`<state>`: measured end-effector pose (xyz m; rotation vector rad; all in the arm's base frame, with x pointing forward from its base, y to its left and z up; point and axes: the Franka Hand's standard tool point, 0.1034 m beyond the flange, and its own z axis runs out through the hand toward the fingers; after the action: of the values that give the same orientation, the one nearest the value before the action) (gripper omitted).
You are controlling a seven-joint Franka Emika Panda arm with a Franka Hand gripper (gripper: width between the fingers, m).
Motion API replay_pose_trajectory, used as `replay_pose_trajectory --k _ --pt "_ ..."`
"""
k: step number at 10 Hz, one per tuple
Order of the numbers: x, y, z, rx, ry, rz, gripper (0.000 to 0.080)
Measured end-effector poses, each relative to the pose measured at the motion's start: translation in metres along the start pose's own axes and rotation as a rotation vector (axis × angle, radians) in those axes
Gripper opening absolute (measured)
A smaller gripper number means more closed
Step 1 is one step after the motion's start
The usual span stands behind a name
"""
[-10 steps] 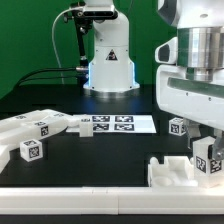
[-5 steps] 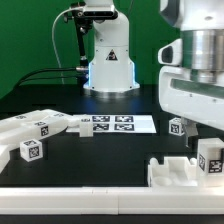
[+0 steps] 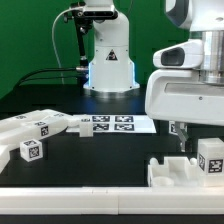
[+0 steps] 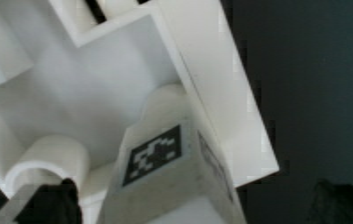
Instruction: Assemble chair
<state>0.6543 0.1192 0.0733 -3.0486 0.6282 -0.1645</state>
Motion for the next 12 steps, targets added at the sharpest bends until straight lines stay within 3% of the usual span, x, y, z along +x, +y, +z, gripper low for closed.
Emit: replay_pose_trajectory --k 1,3,4,5,6,7,9,11,12 --pt "0.003 -0.002 -0.001 -0.027 0.036 -0.286 0.0649" --pt "0.003 -0.004 0.000 -0.018 0.048 -0.259 0.0649" --pt "0.003 -0.004 0.000 -0.015 0.047 -0.230 0.0535" --pt "0.003 -0.005 0.000 -0.012 0.048 -0.133 0.0535" --pt "0.004 -0.004 0.000 -0.013 0.049 -0.062 0.0357" --pt "0.004 -0.001 0.000 -0.020 0.045 0.025 0.0291" --pt "0.006 0.003 0.001 -0.021 0.040 0.306 0.0291" --pt "0.005 0.007 0.002 -0.004 0.025 0.781 0.0290" --pt "0.006 0.009 0.002 0.019 -0.002 0.924 0.0290"
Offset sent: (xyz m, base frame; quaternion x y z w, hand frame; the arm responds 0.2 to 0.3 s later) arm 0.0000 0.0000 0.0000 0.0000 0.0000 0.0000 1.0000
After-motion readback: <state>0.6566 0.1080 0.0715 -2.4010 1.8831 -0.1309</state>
